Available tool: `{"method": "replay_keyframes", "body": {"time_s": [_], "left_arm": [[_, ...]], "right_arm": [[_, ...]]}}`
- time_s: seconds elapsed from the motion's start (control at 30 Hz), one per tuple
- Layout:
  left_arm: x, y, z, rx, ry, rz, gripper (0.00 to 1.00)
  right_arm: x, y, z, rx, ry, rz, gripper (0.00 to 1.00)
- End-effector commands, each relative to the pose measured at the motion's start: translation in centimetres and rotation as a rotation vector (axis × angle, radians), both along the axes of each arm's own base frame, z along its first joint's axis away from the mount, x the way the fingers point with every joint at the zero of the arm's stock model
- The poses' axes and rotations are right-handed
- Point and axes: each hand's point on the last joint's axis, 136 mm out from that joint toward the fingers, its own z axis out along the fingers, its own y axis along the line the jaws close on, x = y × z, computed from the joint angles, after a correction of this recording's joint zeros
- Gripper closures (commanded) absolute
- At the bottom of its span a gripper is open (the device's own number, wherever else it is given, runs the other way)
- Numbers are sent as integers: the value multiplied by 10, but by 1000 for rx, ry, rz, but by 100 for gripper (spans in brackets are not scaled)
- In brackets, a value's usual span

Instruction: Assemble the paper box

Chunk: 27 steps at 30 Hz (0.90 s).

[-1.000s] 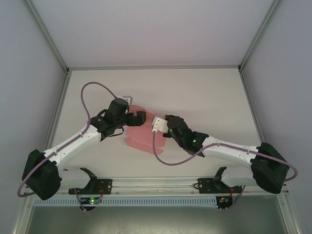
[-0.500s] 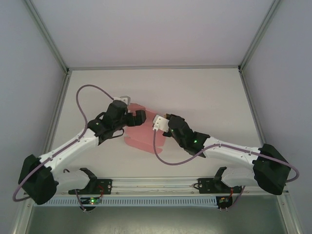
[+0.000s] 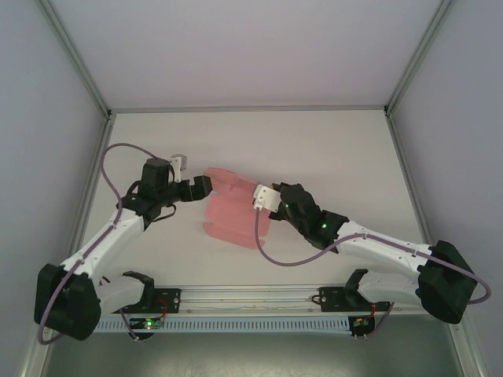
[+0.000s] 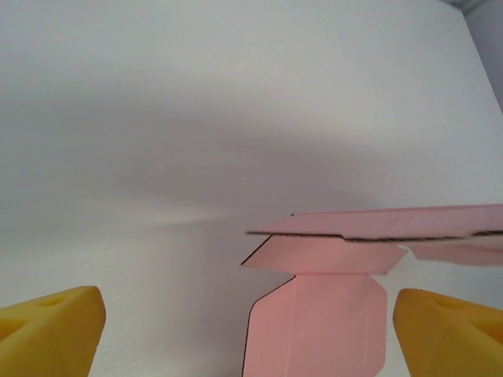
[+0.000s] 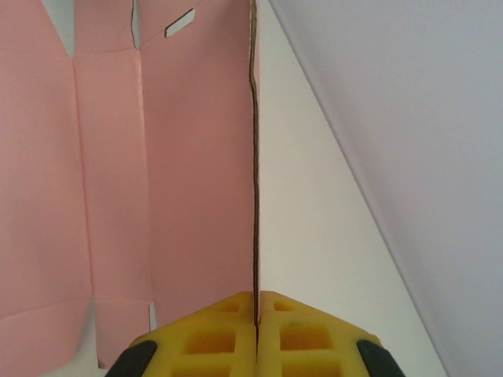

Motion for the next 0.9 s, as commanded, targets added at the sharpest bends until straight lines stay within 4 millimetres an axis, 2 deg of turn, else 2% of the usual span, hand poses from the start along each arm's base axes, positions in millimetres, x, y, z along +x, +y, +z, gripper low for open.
{"method": "replay_keyframes", "body": {"time_s": [0.0, 0.1, 0.3, 0.57, 0.63, 0.87], "left_arm": [[9, -19, 13, -48, -119, -126, 9], [15, -16, 5, -41, -124, -108, 13], [24, -17, 0, -62, -187, -96, 15], [35, -29, 0, -95, -213, -158, 30], [36, -29, 1, -96, -229, -156, 36], [32, -34, -3, -133, -262, -184, 68]], "right_arm": [[-5, 2, 7, 69, 36, 32, 100], [-4, -1, 10, 114, 56, 36, 100], [-4, -4, 12, 171, 95, 60, 100], [0, -9, 8, 177, 123, 48, 100], [-1, -7, 8, 179, 124, 50, 100], [5, -12, 11, 239, 159, 22, 100]]}}
